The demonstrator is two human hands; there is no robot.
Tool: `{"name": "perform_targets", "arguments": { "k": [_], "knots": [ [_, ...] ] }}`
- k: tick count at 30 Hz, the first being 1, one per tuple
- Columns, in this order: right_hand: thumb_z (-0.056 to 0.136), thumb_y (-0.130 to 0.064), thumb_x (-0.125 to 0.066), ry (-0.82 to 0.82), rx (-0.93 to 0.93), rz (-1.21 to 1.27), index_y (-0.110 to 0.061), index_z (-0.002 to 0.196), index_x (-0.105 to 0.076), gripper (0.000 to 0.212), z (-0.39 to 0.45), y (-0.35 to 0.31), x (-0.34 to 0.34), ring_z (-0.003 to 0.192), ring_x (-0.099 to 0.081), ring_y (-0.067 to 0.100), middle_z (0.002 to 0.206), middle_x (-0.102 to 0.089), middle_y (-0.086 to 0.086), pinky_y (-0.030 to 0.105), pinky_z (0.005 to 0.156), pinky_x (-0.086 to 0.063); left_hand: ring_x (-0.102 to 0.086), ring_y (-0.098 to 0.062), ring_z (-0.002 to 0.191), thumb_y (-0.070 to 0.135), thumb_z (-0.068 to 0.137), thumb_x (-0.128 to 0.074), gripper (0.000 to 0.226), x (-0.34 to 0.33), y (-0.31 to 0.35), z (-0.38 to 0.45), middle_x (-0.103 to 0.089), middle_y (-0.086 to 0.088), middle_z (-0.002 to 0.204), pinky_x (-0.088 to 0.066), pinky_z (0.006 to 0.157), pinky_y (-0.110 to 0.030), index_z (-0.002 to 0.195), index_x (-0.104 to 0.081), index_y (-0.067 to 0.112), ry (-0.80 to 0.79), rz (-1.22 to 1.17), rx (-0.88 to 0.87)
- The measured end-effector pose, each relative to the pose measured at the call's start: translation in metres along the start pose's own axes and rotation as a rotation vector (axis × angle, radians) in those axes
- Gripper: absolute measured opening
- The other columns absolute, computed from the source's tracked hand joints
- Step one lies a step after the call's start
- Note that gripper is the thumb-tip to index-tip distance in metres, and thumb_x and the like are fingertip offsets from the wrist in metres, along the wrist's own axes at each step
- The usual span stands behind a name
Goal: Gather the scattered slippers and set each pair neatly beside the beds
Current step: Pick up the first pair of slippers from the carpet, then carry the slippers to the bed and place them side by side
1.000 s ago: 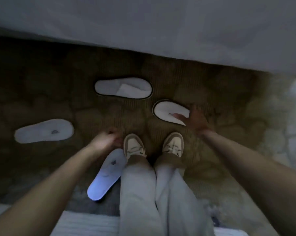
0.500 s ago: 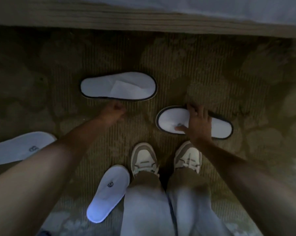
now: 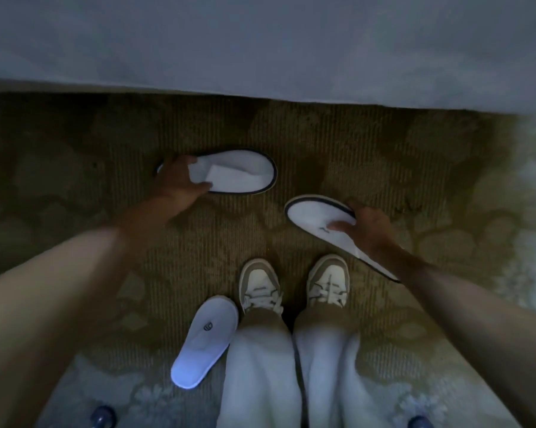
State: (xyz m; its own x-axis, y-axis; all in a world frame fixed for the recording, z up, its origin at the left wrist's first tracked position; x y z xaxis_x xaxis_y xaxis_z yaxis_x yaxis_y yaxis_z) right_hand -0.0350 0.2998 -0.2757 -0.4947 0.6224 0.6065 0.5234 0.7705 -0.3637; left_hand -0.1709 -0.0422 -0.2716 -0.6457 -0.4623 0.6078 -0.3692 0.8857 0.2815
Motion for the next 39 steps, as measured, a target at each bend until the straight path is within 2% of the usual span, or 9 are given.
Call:
{"name": "perform_targets", "arguments": {
  "k": [8, 13, 19, 22, 25, 28, 33, 36, 39],
  "knots": [
    [0.08, -0.044, -0.07, 0.026, -0.023, 0.111, -0.016, 0.102, -0.062, 0.036, -0.018, -0.008, 0.019, 0.077, -0.06, 0.016, 0.087, -0.062, -0.003, 0.027, 0.061, -0.043, -0.041, -0.04, 0.136, 0.048, 0.08, -0.071, 0.089, -0.012, 0.038, 0.038, -0.04, -0.021, 0.151, -0.038, 0.109, -0.05, 0.148, -0.033, 0.006, 0.021, 0.255, -0.192],
    [0.075, -0.051, -0.071, 0.042, -0.066, 0.137, -0.023, 0.106, -0.061, 0.043, -0.002, 0.01, -0.009, 0.081, -0.063, 0.012, 0.094, -0.068, -0.003, 0.032, 0.073, -0.054, -0.03, -0.039, 0.143, 0.043, 0.074, -0.077, 0.1, -0.06, 0.011, 0.073, -0.025, -0.019, 0.159, -0.026, 0.116, -0.055, 0.153, -0.026, 0.008, 0.097, 0.319, -0.214],
    [0.075, -0.044, -0.073, 0.086, -0.085, 0.279, -0.013, 0.101, -0.064, 0.042, -0.013, 0.016, -0.012, 0.082, -0.066, 0.019, 0.092, -0.07, 0.004, 0.044, 0.076, -0.056, -0.037, -0.041, 0.135, 0.06, 0.063, -0.078, 0.098, -0.074, -0.015, 0.028, -0.042, -0.026, 0.147, -0.017, 0.112, -0.053, 0.139, -0.048, 0.006, 0.256, 0.368, 0.029],
    [0.077, -0.043, -0.073, 0.046, -0.104, 0.331, -0.012, 0.103, -0.063, 0.042, -0.038, -0.001, 0.009, 0.084, -0.063, 0.02, 0.093, -0.068, 0.003, 0.037, 0.072, -0.053, -0.055, -0.038, 0.121, 0.052, 0.067, -0.08, 0.078, -0.066, -0.006, -0.022, -0.06, -0.025, 0.13, -0.037, 0.106, -0.046, 0.124, -0.063, 0.001, 0.131, 0.234, -0.035],
    [0.076, -0.039, -0.077, 0.001, -0.176, 0.49, -0.019, 0.105, -0.062, 0.039, -0.085, -0.025, 0.052, 0.08, -0.062, 0.01, 0.088, -0.065, -0.007, 0.024, 0.064, -0.049, -0.068, -0.031, 0.096, 0.038, 0.062, -0.089, 0.065, -0.038, 0.021, -0.087, -0.071, -0.017, 0.11, -0.056, 0.084, -0.043, 0.112, -0.07, 0.0, -0.021, -0.156, 0.001],
    [0.07, -0.033, -0.082, 0.069, -0.264, 0.658, -0.015, 0.102, -0.063, 0.041, -0.157, -0.042, 0.11, 0.086, -0.067, 0.019, 0.094, -0.07, 0.002, 0.037, 0.074, -0.057, -0.068, -0.023, 0.083, 0.015, 0.073, -0.083, 0.045, 0.011, 0.065, -0.177, -0.07, -0.015, 0.11, -0.055, 0.065, -0.028, 0.113, -0.067, 0.0, -0.144, -0.529, 0.121],
    [0.068, -0.034, -0.084, 0.209, -0.335, 0.782, -0.015, 0.101, -0.062, 0.045, -0.325, -0.086, 0.255, 0.089, -0.067, 0.02, 0.1, -0.07, 0.006, 0.042, 0.076, -0.059, -0.069, -0.03, 0.1, 0.009, 0.079, -0.077, 0.044, 0.136, 0.165, -0.357, -0.07, -0.013, 0.11, -0.058, 0.06, -0.019, 0.119, -0.06, 0.006, -0.123, -0.64, -0.054],
    [0.052, -0.06, -0.083, 0.282, -0.263, 0.793, -0.016, 0.105, -0.061, 0.072, -0.412, -0.1, 0.336, 0.092, -0.067, 0.023, 0.102, -0.069, 0.005, 0.047, 0.08, -0.059, -0.069, -0.019, 0.099, 0.015, 0.083, -0.073, 0.045, 0.203, 0.231, -0.456, -0.068, -0.005, 0.114, -0.059, 0.064, -0.024, 0.124, -0.056, 0.015, -0.178, -0.711, -0.194],
    [0.072, -0.035, -0.081, 0.392, -0.221, 0.863, -0.007, 0.114, -0.059, 0.055, -0.487, -0.103, 0.395, 0.096, -0.064, 0.026, 0.106, -0.066, 0.007, 0.041, 0.079, -0.055, -0.07, -0.015, 0.096, 0.017, 0.084, -0.072, 0.037, 0.236, 0.279, -0.519, -0.071, -0.001, 0.107, -0.058, 0.061, -0.019, 0.119, -0.06, 0.017, -0.203, -0.706, -0.298]
  ]
}}
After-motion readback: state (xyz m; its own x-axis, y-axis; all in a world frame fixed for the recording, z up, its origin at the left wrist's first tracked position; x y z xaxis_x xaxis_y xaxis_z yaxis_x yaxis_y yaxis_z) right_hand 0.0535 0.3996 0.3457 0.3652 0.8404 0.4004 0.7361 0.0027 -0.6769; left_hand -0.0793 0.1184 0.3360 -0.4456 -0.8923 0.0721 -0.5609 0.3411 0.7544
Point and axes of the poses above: each hand's wrist, its own z-axis towards the middle knuckle, its own x-axis out of the back of the hand, y = z × x, the point moved 3 cm from there along z, towards the middle knuckle
